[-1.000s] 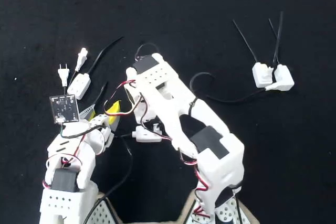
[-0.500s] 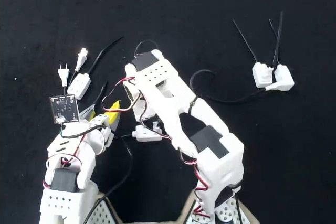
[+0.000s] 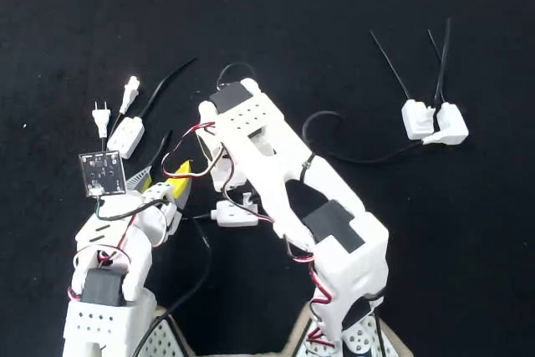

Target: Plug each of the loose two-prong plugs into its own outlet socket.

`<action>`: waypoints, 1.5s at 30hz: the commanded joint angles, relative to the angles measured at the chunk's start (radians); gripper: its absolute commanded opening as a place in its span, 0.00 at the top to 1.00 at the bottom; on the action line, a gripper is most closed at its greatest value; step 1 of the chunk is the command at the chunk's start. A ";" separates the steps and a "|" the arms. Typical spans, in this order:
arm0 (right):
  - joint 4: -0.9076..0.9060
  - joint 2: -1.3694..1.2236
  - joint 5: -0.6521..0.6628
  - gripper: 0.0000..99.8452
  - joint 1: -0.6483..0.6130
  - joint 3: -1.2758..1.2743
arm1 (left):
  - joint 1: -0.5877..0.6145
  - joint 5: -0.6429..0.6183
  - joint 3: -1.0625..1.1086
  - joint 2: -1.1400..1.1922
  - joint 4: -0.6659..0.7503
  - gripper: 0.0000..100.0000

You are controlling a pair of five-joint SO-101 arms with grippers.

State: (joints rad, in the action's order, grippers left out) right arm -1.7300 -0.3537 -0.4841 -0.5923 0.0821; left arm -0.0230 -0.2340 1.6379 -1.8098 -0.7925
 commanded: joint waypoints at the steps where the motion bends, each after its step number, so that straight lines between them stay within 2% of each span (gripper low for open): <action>1: -0.037 0.076 -0.008 0.99 -0.028 -0.031 | -0.010 -0.005 -0.012 -0.009 0.000 0.77; 16: -0.031 0.053 -0.006 0.99 -0.029 -0.061 | -0.010 -0.005 -0.013 -0.009 0.000 0.77; 26: -0.035 -0.130 -0.006 0.99 -0.028 0.108 | -0.010 -0.005 -0.013 -0.009 0.000 0.77; 34: -0.035 -0.136 0.035 0.99 -0.032 0.042 | -0.010 -0.005 -0.013 -0.009 0.000 0.77; 40: -0.037 -0.094 0.037 0.99 -0.028 0.044 | -0.010 -0.005 -0.012 -0.009 0.000 0.77; 45: -0.037 0.096 0.034 0.99 -0.031 0.012 | -0.010 -0.005 -0.012 -0.009 0.000 0.77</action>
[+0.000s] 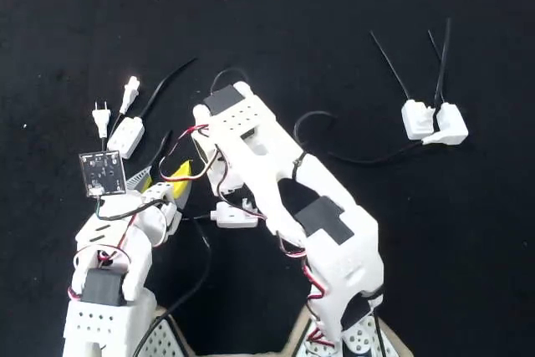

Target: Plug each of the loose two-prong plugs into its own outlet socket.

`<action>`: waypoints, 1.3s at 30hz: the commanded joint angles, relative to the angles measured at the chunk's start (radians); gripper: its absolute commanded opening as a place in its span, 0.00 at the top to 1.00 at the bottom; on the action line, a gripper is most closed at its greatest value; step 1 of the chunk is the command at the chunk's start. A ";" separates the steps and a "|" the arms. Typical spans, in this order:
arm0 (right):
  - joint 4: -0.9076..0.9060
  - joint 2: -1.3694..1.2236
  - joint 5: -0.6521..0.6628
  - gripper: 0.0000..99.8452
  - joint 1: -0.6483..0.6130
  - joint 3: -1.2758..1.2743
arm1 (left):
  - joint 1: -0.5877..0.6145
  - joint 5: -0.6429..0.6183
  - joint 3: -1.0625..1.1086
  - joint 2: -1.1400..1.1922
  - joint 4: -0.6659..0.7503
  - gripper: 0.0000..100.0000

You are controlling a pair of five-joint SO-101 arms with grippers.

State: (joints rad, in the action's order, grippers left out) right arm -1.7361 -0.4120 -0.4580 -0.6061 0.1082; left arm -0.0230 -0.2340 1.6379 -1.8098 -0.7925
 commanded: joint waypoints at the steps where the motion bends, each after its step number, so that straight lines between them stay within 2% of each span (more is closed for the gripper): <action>1: -0.031 0.189 0.008 0.99 -0.018 -0.030 | -0.010 -0.005 -0.012 -0.009 0.000 0.77; 8: -0.029 0.309 0.038 0.99 0.021 -0.130 | -0.010 -0.005 -0.012 -0.009 0.000 0.77; 14: 0.077 0.286 0.385 0.99 0.186 -0.220 | -0.008 -0.005 -0.012 -0.009 0.000 0.77; 25: 0.727 0.581 0.779 0.99 0.275 -0.733 | -0.008 -0.005 -0.012 -0.009 0.000 0.77; 30: 0.872 0.607 0.793 0.99 0.275 -0.898 | -0.008 -0.005 -0.012 -0.009 0.000 0.77; 39: 0.767 0.610 0.813 0.98 0.276 -0.943 | -0.008 -0.005 -0.015 -0.009 0.000 0.77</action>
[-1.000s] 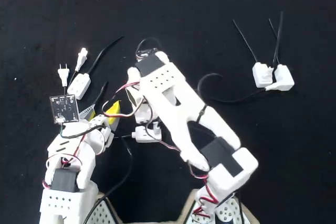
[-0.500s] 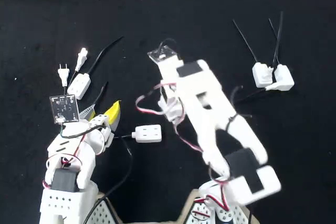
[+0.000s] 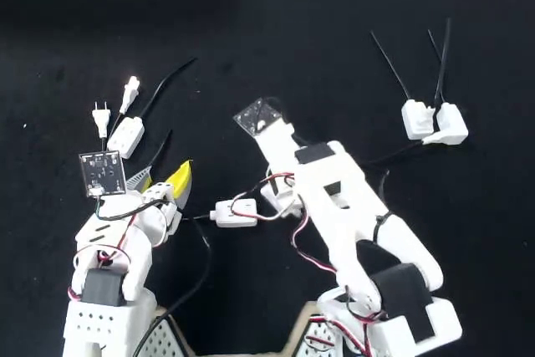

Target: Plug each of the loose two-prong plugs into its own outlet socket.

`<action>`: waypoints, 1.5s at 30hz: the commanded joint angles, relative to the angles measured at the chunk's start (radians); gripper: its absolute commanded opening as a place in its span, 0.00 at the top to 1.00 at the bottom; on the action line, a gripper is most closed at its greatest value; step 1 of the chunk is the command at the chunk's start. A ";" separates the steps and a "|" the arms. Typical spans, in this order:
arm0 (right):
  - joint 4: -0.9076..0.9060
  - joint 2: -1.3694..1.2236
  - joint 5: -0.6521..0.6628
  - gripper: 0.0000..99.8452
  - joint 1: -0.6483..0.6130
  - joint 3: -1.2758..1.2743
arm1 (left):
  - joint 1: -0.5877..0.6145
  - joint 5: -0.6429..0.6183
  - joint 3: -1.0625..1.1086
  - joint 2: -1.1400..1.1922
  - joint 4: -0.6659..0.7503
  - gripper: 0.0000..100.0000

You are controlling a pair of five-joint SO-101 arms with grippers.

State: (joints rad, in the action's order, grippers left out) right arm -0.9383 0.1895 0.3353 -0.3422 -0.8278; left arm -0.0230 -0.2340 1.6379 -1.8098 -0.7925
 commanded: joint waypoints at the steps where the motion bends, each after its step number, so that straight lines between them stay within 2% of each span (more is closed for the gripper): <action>1: -0.032 0.007 0.040 0.98 0.012 -0.013 | -0.010 -0.005 -0.015 -0.009 0.000 0.77; 6: -0.028 0.007 0.064 0.98 0.012 -0.027 | -0.010 -0.005 -0.018 -0.009 0.000 0.77; 10: -0.028 0.005 0.066 0.88 0.008 -0.028 | -0.010 -0.005 -0.018 -0.009 0.000 0.77; 15: -0.025 0.005 0.066 0.94 0.012 -0.028 | -0.010 -0.005 -0.018 -0.009 0.000 0.77; 24: 0.000 0.005 0.078 0.92 0.011 -0.071 | -0.010 -0.005 -0.018 -0.009 0.000 0.77; 29: 0.077 0.013 0.084 0.85 0.012 -0.128 | -0.010 -0.005 -0.016 -0.009 0.000 0.77; 34: 0.072 0.015 0.084 0.99 0.012 -0.110 | -0.010 -0.005 -0.015 -0.009 0.000 0.77; 37: 0.002 0.019 0.084 0.99 0.017 -0.048 | -0.010 -0.005 -0.015 -0.009 0.000 0.77; 41: -0.183 0.127 0.075 0.99 0.002 0.064 | -0.010 -0.005 -0.016 -0.009 0.000 0.77; 45: -0.178 0.292 -0.014 0.99 -0.104 0.036 | -0.018 -0.005 -0.019 -0.009 0.006 0.77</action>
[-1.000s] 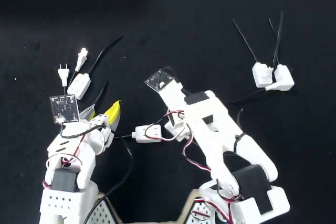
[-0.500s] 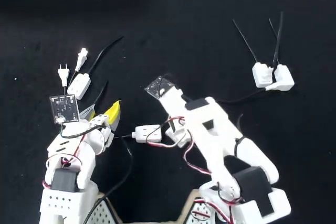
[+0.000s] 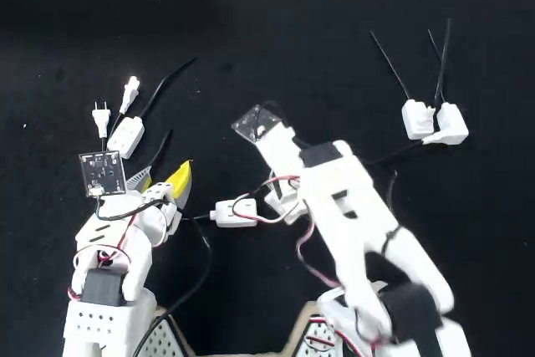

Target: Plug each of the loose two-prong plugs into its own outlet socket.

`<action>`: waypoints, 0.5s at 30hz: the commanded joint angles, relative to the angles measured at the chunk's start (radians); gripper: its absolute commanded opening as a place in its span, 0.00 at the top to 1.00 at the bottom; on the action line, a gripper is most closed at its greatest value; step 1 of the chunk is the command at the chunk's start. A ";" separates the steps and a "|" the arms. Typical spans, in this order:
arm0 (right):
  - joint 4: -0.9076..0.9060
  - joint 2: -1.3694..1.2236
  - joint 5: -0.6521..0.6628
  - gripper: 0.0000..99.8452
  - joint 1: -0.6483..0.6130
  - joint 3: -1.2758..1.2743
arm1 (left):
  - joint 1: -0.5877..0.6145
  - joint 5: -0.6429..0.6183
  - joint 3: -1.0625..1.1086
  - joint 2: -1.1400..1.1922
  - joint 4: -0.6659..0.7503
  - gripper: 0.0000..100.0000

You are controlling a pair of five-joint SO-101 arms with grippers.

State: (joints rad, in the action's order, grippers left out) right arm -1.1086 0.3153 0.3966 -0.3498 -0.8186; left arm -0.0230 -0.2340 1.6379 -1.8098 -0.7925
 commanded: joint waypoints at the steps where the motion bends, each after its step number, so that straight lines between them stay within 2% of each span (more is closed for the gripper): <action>1: 0.020 0.200 -0.098 0.99 -0.126 -0.002 | -0.019 -0.005 -0.019 -0.009 0.006 0.77; 4: 0.141 0.271 -0.163 0.99 -0.213 -0.102 | -0.021 -0.005 -0.019 -0.009 0.008 0.77; 8: 0.249 0.275 -0.181 0.99 -0.301 -0.177 | -0.022 -0.005 -0.021 -0.009 0.008 0.77; 15: 0.270 0.246 -0.181 0.99 -0.379 -0.166 | -0.054 -0.003 -0.068 -0.009 -0.037 0.77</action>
State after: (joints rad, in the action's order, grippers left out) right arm -0.8631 0.5516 0.2232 -0.6981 -1.0134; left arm -0.0338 -0.2340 1.6379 -1.8098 -0.7986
